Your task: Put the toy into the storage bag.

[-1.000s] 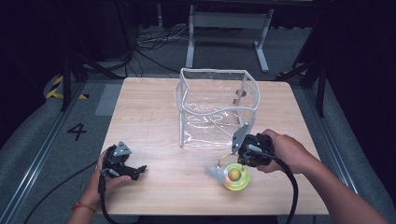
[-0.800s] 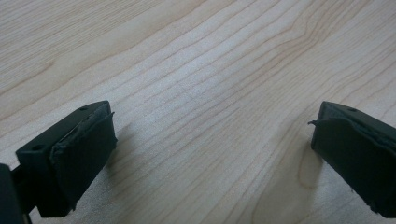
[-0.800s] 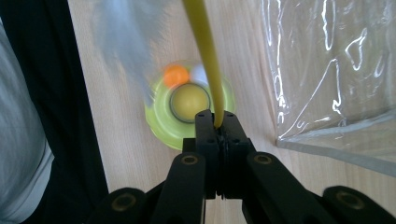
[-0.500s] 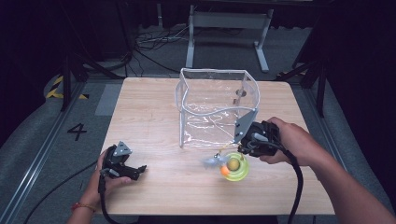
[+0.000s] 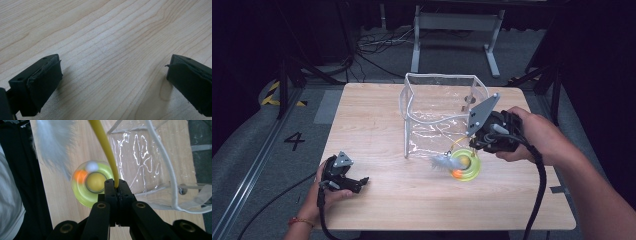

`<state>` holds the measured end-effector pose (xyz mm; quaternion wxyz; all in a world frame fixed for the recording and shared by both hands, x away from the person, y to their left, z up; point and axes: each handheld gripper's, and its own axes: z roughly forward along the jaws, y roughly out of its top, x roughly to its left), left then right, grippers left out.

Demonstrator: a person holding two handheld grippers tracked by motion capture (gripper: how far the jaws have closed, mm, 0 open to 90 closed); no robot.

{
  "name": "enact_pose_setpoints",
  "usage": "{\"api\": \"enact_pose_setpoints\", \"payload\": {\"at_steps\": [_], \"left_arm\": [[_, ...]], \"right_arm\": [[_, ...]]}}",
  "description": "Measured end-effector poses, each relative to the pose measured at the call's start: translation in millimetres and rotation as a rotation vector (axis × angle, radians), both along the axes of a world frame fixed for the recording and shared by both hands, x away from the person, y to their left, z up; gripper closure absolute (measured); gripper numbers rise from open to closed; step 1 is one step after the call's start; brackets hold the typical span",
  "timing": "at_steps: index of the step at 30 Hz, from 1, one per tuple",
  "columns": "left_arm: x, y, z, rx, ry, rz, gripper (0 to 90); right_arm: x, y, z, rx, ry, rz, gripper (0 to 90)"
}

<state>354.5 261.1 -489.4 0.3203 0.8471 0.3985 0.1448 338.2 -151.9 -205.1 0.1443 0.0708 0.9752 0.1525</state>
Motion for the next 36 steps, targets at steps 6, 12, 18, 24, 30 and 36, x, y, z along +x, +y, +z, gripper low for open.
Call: {"api": "enact_pose_setpoints", "payload": {"at_steps": [6, 12, 18, 24, 30, 36], "left_arm": [[0.0, 0.0, 0.0, 0.0, 0.0, 0.0, 0.2], [-0.3, -0.2, -0.2, -0.005, 0.006, 0.002, 0.2], [0.0, -0.1, -0.1, -0.002, 0.0, 0.001, 0.2], [0.0, 0.0, 0.0, -0.002, 0.0, 0.0, 0.2], [0.0, 0.0, 0.0, -0.002, 0.001, 0.001, 0.2], [0.0, 0.0, 0.1, -0.002, 0.001, 0.0, 0.2]], "right_arm": [[2.7, -0.6, 15.5, 0.001, -0.015, -0.006, 88.5], [8.9, 0.1, 31.3, 0.034, -0.032, -0.015, 88.5], [16.9, 2.4, 52.9, 0.052, -0.054, -0.025, 88.5], [26.7, 8.7, 72.2, 0.054, -0.068, -0.037, 88.5], [44.0, 12.5, 84.2, 0.067, -0.078, -0.067, 88.5], [56.4, 15.2, 90.5, 0.082, -0.088, -0.076, 88.5]]}}
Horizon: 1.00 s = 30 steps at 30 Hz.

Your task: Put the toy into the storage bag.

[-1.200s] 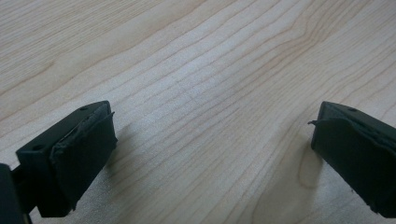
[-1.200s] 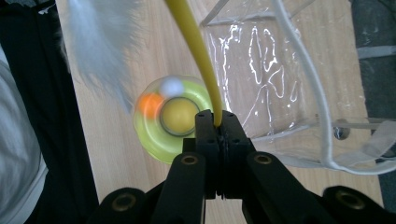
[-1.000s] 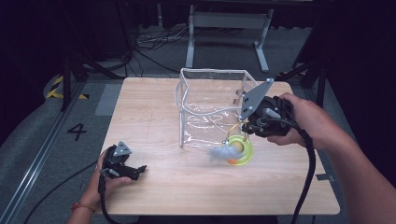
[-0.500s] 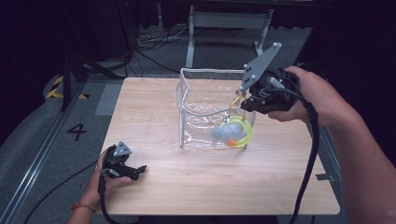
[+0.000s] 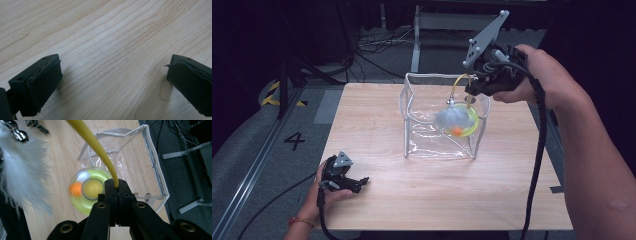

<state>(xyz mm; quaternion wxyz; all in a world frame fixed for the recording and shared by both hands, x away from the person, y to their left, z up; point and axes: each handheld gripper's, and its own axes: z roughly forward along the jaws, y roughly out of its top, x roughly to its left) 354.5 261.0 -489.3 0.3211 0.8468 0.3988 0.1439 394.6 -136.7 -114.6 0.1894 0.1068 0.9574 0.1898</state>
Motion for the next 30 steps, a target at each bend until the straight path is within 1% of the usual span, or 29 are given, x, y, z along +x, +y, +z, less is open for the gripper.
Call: {"api": "enact_pose_setpoints", "payload": {"at_steps": [3, 5, 6, 7, 8, 9, 11, 12, 13, 15, 18, 19, 20, 23, 25, 27, 28, 30], "left_arm": [[0.0, 0.0, 0.1, 0.0, 0.001, 0.0, 0.2], [0.1, 0.1, 0.1, 0.001, -0.001, 0.0, 0.2], [0.1, 0.1, 0.1, 0.001, -0.001, 0.0, 0.2], [0.1, 0.1, 0.1, 0.001, 0.0, -0.001, 0.2], [0.1, 0.1, 0.1, 0.001, 0.0, -0.001, 0.2], [0.1, 0.1, 0.1, 0.001, 0.0, -0.001, 0.2], [0.4, 0.0, -0.1, -0.003, 0.002, -0.003, 0.2], [0.5, 0.1, -0.1, -0.003, 0.002, -0.005, 0.2], [0.5, 0.1, -0.1, -0.003, 0.002, -0.005, 0.2], [0.5, 0.1, -0.1, -0.003, 0.002, -0.005, 0.2], [0.5, 0.2, -0.1, -0.002, 0.003, -0.006, 0.2], [0.6, 0.2, -0.1, -0.003, 0.003, -0.006, 0.2], [0.5, 0.2, -0.1, -0.003, 0.003, -0.006, 0.2], [0.5, 0.1, -0.1, -0.003, 0.002, -0.006, 0.2], [0.5, 0.2, -0.1, -0.002, 0.003, -0.006, 0.2], [0.5, 0.1, -0.1, -0.003, 0.002, -0.005, 0.2], [0.5, 0.2, -0.1, -0.002, 0.003, -0.006, 0.2], [0.5, 0.2, -0.1, -0.002, 0.003, -0.006, 0.2]], "right_arm": [[11.6, 2.1, 1.1, 0.004, 0.0, -0.021, 88.4], [18.5, 2.8, 1.9, 0.014, 0.006, -0.023, 88.5], [18.5, 2.8, 1.9, 0.014, 0.006, -0.023, 88.5], [26.9, 4.4, 1.9, 0.023, -0.001, -0.035, 88.5], [26.9, 4.4, 1.9, 0.023, -0.001, -0.035, 88.5], [30.2, 4.9, 1.5, 0.021, -0.002, -0.033, 88.5], [38.3, 6.5, 0.3, 0.022, 0.001, -0.049, 88.5], [40.8, 7.5, -0.1, 0.022, -0.003, -0.052, 88.5], [43.0, 8.1, -0.5, 0.03, 0.007, -0.05, 88.5], [48.5, 9.0, -1.0, 0.03, -0.003, -0.058, 88.5], [50.8, 9.4, -1.7, 0.036, 0.002, -0.055, 88.4], [57.8, 10.7, -5.1, 0.05, 0.007, -0.071, 88.5], [61.2, 12.0, -7.2, 0.042, 0.008, -0.075, 88.4], [66.5, 13.2, -9.7, 0.055, 0.011, -0.08, 88.4], [72.3, 14.9, -13.4, 0.05, 0.016, -0.106, 88.5], [73.8, 15.1, -14.9, 0.054, 0.022, -0.102, 88.5], [78.1, 15.8, -20.6, 0.061, 0.029, -0.105, 88.4], [80.1, 16.2, -23.6, 0.057, 0.035, -0.106, 88.5]]}}
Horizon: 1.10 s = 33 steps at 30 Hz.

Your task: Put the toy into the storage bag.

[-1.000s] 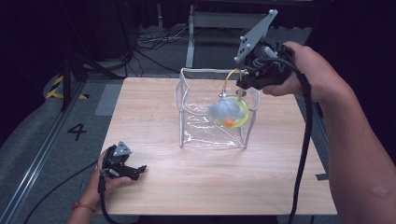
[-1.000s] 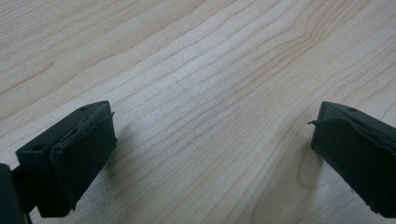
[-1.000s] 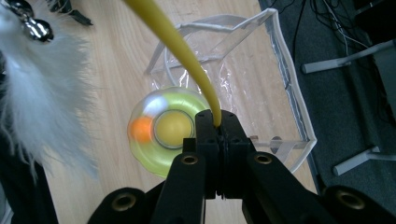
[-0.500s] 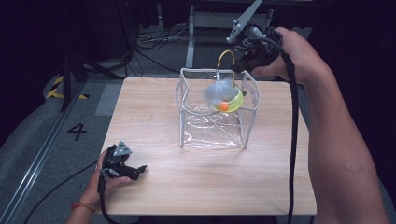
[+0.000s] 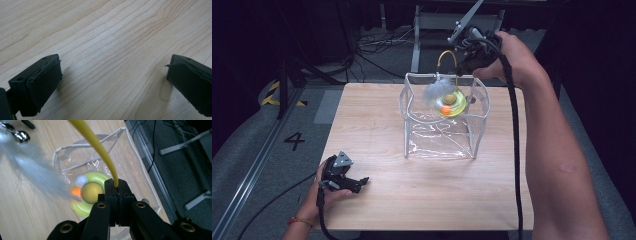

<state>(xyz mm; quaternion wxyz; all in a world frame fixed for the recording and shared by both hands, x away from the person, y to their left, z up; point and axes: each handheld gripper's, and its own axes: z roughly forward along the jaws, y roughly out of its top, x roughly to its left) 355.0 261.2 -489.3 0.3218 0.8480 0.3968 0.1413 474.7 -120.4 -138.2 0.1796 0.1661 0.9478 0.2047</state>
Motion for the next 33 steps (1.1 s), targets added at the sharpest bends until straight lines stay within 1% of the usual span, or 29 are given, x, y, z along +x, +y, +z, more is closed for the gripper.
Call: {"api": "enact_pose_setpoints", "payload": {"at_steps": [2, 4, 5, 8, 12, 14, 20, 25, 26, 27, 28, 29, 31, 33], "left_arm": [[0.0, 0.0, 0.0, 0.0, 0.0, -0.001, 0.2], [-0.1, -0.1, -0.1, 0.0, -0.001, 0.001, 0.2], [-0.1, -0.1, -0.1, 0.0, -0.001, 0.001, 0.2], [-0.1, -0.1, -0.1, -0.001, -0.001, 0.002, 0.2], [0.0, -0.1, -0.1, 0.0, 0.0, 0.001, 0.1], [-0.1, -0.1, -0.2, 0.0, -0.001, 0.001, 0.1], [-0.1, -0.1, -0.2, -0.001, -0.001, 0.001, 0.2], [-0.1, -0.3, -0.3, -0.003, 0.0, 0.002, 0.2], [-0.1, -0.3, -0.3, -0.003, 0.0, 0.002, 0.2], [-0.1, -0.1, -0.2, 0.0, -0.001, 0.001, 0.2], [-0.1, 0.0, 0.0, 0.002, 0.0, 0.0, 0.2], [-0.2, -0.1, 0.0, 0.0, 0.003, 0.0, 0.2], [-0.2, -0.1, -0.1, 0.0, 0.003, 0.0, 0.2], [0.0, 0.0, -0.1, 0.002, -0.001, 0.0, 0.2]], "right_arm": [[4.4, 0.9, -6.7, -0.008, 0.0, -0.007, 88.4], [6.7, 2.1, -12.4, -0.015, 0.002, 0.005, 88.4], [8.4, 2.8, -15.8, -0.016, 0.003, 0.001, 88.4], [14.2, 3.5, -27.1, -0.029, 0.014, -0.003, 88.5], [19.5, 2.8, -41.0, -0.019, 0.034, -0.002, 88.4], [21.2, 2.8, -47.7, -0.029, 0.047, 0.001, 88.4], [23.5, 3.4, -70.0, -0.04, 0.071, 0.004, 88.4], [25.4, 4.2, -88.4, -0.048, 0.108, 0.009, 88.4], [25.8, 4.7, -92.4, -0.051, 0.11, 0.011, 88.4], [25.8, 4.7, -92.4, -0.051, 0.11, 0.011, 88.4], [25.5, 5.1, -98.6, -0.058, 0.121, 0.02, 88.4], [25.5, 5.1, -98.6, -0.058, 0.121, 0.02, 88.4], [24.8, 5.3, -103.7, -0.066, 0.132, 0.012, 88.4], [25.4, 4.4, -107.0, -0.067, 0.136, 0.015, 88.4]]}}
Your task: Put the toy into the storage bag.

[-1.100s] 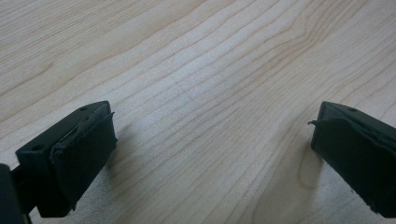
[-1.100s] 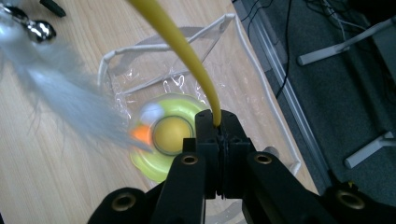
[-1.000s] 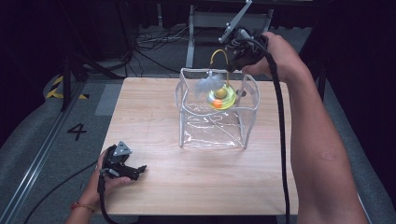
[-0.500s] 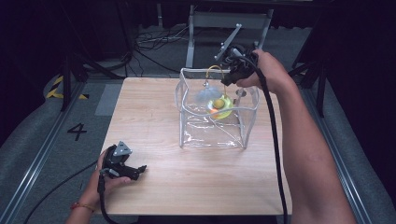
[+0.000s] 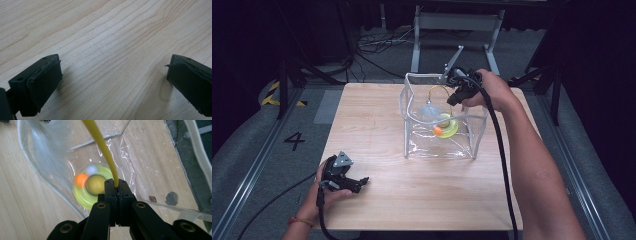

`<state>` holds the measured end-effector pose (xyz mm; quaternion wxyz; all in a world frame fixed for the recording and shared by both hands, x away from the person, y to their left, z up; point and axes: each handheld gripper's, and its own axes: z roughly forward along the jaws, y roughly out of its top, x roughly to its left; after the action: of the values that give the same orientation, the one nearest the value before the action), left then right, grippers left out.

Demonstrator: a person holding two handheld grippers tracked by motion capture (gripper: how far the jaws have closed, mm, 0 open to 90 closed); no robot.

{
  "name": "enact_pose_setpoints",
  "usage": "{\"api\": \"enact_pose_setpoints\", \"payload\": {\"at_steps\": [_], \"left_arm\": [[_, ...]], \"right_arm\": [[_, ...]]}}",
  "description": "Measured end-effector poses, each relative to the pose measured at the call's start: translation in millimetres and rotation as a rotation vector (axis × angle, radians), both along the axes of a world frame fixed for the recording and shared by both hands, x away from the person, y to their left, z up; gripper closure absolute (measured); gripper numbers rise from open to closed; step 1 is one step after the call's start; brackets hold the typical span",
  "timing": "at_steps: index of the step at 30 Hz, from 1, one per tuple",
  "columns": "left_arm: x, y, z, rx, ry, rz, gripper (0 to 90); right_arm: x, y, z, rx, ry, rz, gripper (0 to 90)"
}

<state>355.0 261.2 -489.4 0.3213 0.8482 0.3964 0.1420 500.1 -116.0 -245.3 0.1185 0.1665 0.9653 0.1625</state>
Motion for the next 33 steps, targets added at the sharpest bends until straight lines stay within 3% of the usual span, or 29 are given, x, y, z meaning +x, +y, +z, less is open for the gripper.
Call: {"api": "enact_pose_setpoints", "payload": {"at_steps": [11, 33], "left_arm": [[0.0, -0.1, 0.0, -0.001, 0.0, 0.001, 0.2], [0.0, -0.1, -0.1, -0.001, 0.0, 0.001, 0.2]], "right_arm": [[0.3, 0.0, -22.6, -0.041, 0.035, 0.004, 88.3], [0.7, 0.4, -39.0, -0.097, 0.081, 0.013, 87.4]]}}
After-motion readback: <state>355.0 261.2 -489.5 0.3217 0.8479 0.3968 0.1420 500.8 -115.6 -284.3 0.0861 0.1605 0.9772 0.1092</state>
